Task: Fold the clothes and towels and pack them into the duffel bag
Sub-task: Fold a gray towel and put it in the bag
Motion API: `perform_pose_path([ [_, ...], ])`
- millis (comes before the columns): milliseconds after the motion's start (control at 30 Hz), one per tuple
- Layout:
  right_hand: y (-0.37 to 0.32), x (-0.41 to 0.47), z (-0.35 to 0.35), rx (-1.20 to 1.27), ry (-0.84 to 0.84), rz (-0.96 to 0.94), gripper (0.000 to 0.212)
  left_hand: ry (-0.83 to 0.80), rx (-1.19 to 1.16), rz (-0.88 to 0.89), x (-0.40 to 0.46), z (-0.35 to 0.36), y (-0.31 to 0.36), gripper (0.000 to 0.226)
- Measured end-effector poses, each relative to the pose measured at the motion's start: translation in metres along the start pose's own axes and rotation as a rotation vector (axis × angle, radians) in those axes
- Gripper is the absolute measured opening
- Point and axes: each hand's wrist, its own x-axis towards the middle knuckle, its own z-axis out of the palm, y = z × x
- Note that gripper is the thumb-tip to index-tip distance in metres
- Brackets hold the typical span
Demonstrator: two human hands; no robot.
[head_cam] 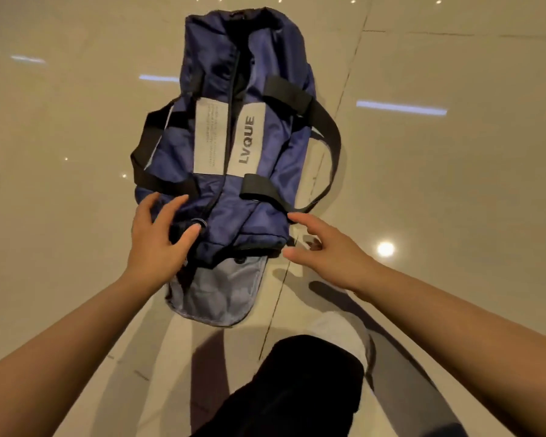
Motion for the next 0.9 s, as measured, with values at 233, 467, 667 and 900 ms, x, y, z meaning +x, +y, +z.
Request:
perform_pose_path([
  [233, -0.004, 0.050, 0.061, 0.129, 0.321, 0.043, 0.053, -0.181, -0.166, -0.023, 0.010, 0.018, -0.014, 0.053],
  [467, -0.021, 0.045, 0.040, 0.328, 0.471, 0.108, 0.061, -0.238, -0.058, 0.077, 0.026, 0.025, 0.014, 0.057],
  [667, -0.031, 0.001, -0.053, 0.348, 0.708, 0.107, 0.043, -0.391, -0.177, 0.276, 0.012, 0.043, 0.096, 0.055],
  [900, -0.001, -0.093, -0.116, 0.332, 0.851, 0.204, 0.042, -0.632, -0.284, 0.483, -0.034, 0.075, 0.183, 0.051],
])
